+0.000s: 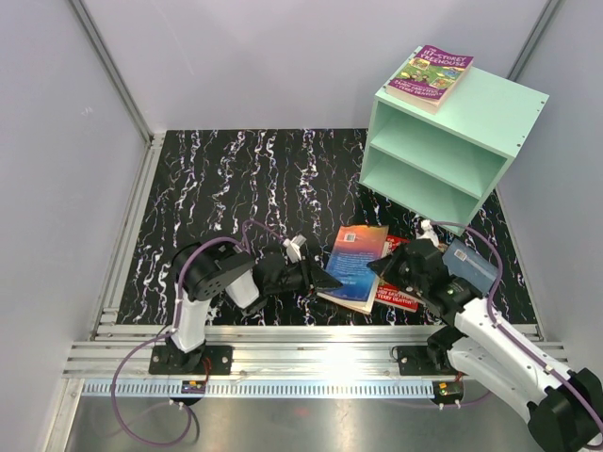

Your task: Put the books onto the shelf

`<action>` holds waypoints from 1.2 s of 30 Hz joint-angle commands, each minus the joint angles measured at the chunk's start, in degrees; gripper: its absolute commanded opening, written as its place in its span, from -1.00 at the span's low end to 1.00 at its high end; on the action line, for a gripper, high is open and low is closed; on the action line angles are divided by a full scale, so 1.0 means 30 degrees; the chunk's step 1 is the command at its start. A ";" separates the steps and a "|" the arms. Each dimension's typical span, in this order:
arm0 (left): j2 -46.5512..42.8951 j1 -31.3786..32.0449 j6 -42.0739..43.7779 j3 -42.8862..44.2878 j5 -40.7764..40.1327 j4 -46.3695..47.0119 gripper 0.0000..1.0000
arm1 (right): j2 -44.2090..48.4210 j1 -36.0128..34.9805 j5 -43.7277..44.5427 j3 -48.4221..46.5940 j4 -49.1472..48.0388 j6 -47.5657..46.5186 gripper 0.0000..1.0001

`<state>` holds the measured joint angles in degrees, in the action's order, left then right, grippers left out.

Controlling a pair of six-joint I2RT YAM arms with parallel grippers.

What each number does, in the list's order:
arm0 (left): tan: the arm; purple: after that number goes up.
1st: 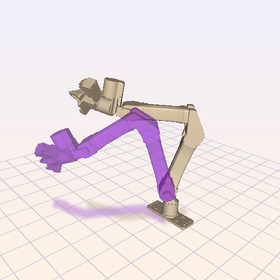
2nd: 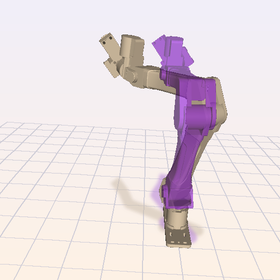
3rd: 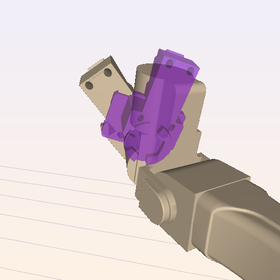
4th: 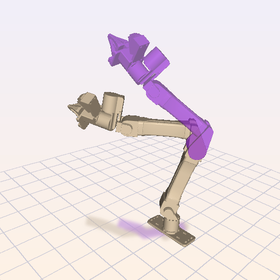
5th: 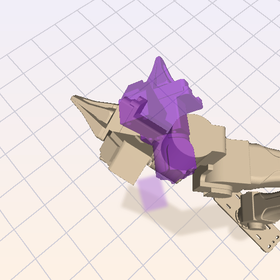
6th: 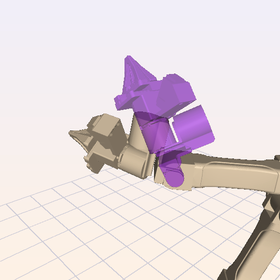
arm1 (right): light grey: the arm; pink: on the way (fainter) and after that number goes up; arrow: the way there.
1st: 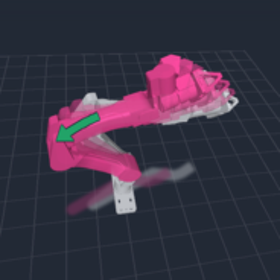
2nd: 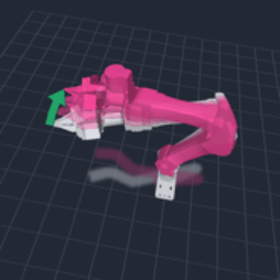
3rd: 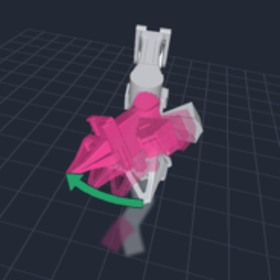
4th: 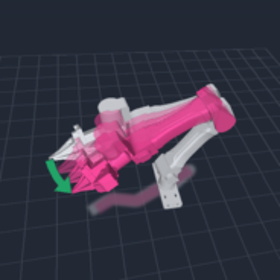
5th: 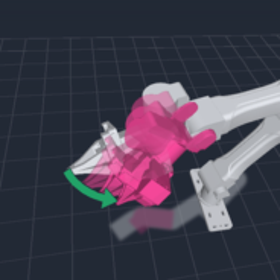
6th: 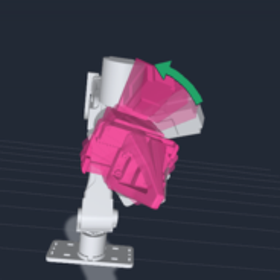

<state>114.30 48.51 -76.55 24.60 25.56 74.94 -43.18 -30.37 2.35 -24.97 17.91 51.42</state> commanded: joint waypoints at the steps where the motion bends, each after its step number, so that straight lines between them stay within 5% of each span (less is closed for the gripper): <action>1: -0.0042 0.0001 -0.0264 -0.0174 0.1030 0.6663 -0.16 | 0.1004 -0.0072 -0.0021 -0.0027 -0.3773 0.1288 -1.00; 2: -0.0218 0.0001 -0.0234 -0.0115 0.1059 0.6430 -0.53 | 0.1033 -0.0072 -0.0050 0.0090 -0.3744 0.1259 -1.00; 5: -0.1037 0.0001 0.0321 0.0148 0.1089 0.4534 -1.00 | 0.0946 -0.0072 -0.0285 0.0121 -0.3744 0.0997 -1.00; 6: -0.1649 0.0001 0.0816 0.0150 0.0973 0.3856 -1.00 | 0.0743 -0.0043 -0.0459 -0.0082 -0.3686 0.0850 -0.92; 8: -0.2500 0.0001 0.1578 0.0296 0.0826 0.1398 -1.00 | 0.0536 -0.0072 -0.0461 -0.0463 -0.3191 0.0324 0.25; 10: -0.4343 -0.0057 0.3013 0.0558 0.0416 -0.2480 -1.00 | 0.0273 -0.0043 -0.0258 -0.1282 -0.2576 -0.0348 0.99; 16: -1.0234 -0.0116 0.8639 0.4216 -0.2512 -1.5992 -1.00 | -0.0606 -0.0072 -0.0196 -0.2633 -0.0376 -0.1407 0.99; 19: -1.1088 -0.0321 0.9346 0.5771 -0.2515 -1.7940 -1.00 | -0.0579 -0.0072 -0.0577 -0.2020 -0.0637 -0.0942 0.99; 36: -1.4280 -0.1463 0.5833 0.7561 0.0179 -1.6922 -1.00 | 0.0914 -0.0072 -0.2686 0.2197 -0.7663 0.1927 0.99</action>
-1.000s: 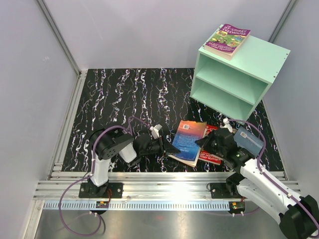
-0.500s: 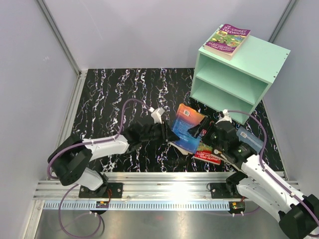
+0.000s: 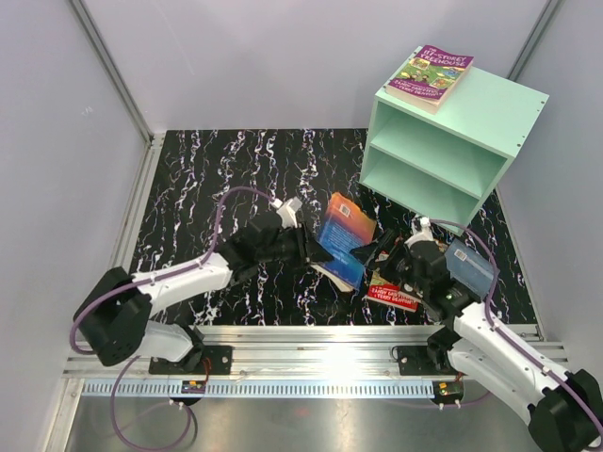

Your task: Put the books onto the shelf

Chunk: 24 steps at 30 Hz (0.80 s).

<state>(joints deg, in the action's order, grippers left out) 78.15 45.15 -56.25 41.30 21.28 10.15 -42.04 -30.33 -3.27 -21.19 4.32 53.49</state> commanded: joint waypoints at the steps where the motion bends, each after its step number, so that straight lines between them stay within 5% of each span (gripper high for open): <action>1: -0.2434 -0.0428 -0.1112 0.2111 0.1754 0.4701 -1.00 | 0.0711 -0.0086 -0.0931 0.1317 -0.4530 0.1502 0.99; 8: -0.3111 -0.0576 -0.2399 0.2670 0.2399 0.5227 -1.00 | 0.0454 -0.0086 -0.1430 0.2729 -0.9492 0.2911 1.00; 24: -0.1442 -0.0605 -0.8699 0.1762 0.3454 1.5356 -1.00 | -0.4033 -0.0086 -0.2426 0.3664 -1.8369 0.6424 1.00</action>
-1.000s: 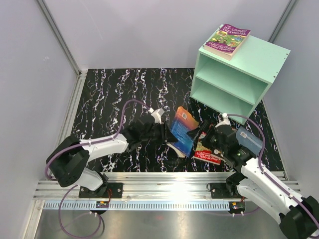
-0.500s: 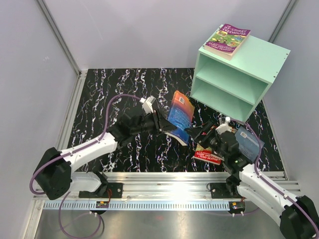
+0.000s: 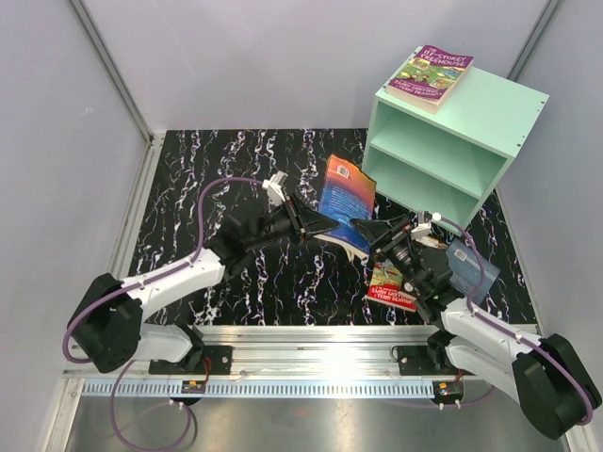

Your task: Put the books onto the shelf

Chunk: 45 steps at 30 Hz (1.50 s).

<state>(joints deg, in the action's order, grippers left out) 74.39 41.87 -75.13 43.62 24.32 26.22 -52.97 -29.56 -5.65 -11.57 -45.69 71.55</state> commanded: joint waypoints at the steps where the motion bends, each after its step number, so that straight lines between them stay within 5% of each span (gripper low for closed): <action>1: -0.0013 0.0488 -0.2639 0.0931 0.2442 1.0388 -1.00 | -0.0245 -0.0312 -0.1690 0.0488 -0.1819 0.0495 0.99; 8: -0.0068 0.0371 -0.3199 0.0167 0.2177 1.1360 -1.00 | 0.1717 -0.0341 -0.1719 0.0079 0.0314 0.0000 1.00; 13: -0.1151 0.0049 -0.1912 0.2474 0.2616 0.7793 -1.00 | 0.3181 -0.0312 -0.2042 0.0048 0.3392 -0.1144 0.99; 16: -0.1446 0.0048 -0.0709 0.3623 0.2647 0.5648 -1.00 | 0.3476 -0.0341 -0.1868 0.0400 0.3396 -0.1028 0.99; 28: -0.1622 -0.0127 -0.0797 0.5119 0.2793 0.5060 -1.00 | 0.3475 -0.0341 -0.2422 0.0371 0.3335 -0.0910 1.00; 36: -0.2384 -0.0274 0.1314 0.6585 0.2647 0.1514 -1.00 | 0.7690 -0.0341 -0.1927 -0.0713 1.0304 -0.2727 0.99; 40: -0.2239 -0.0333 0.0439 0.6292 0.2676 0.2596 -1.00 | 0.9510 -0.0341 -0.1486 0.0893 0.8381 -0.1500 0.99; 45: -0.2033 -0.0391 -0.0063 0.6379 0.2822 0.3419 -1.00 | 0.8197 -0.0341 -0.1836 0.1163 0.5888 -0.0647 1.00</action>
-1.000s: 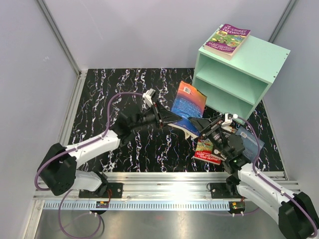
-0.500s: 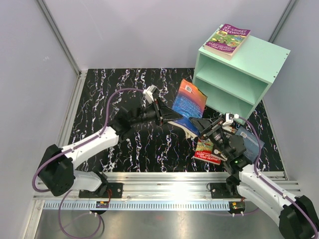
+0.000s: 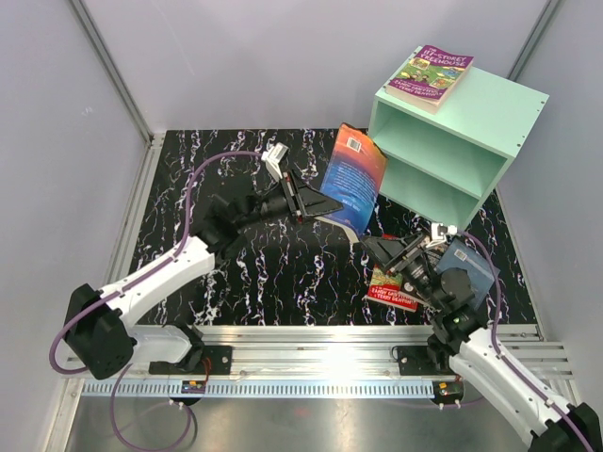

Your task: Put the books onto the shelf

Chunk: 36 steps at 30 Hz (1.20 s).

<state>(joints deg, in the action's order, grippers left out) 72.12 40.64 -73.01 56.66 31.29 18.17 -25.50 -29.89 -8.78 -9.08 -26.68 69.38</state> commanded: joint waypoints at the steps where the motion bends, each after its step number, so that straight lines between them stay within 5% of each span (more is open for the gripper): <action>1: -0.1304 0.0046 -0.0828 0.2030 0.0469 0.6129 -1.00 | -0.1486 -0.0232 -0.0854 0.0332 -0.0889 0.0249 0.99; 12: -0.1539 -0.0304 -0.0769 0.1444 0.0381 0.6040 -1.00 | -0.2196 -0.0203 -0.0855 0.2000 -1.0822 0.2944 0.99; 27: -0.1891 -0.0569 -0.0359 0.0947 0.0439 0.5309 -1.00 | 0.0119 -0.0232 0.0289 0.1242 -1.1588 0.3738 0.99; 36: -0.1920 -0.0540 -0.0887 0.0770 0.0586 0.5983 -1.00 | -0.1605 -0.0232 0.0200 0.0568 -1.1059 0.2624 0.99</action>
<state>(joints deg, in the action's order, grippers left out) 70.61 39.24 -75.55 56.62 31.59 22.37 -28.36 -30.06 -8.62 -4.62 -57.80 79.29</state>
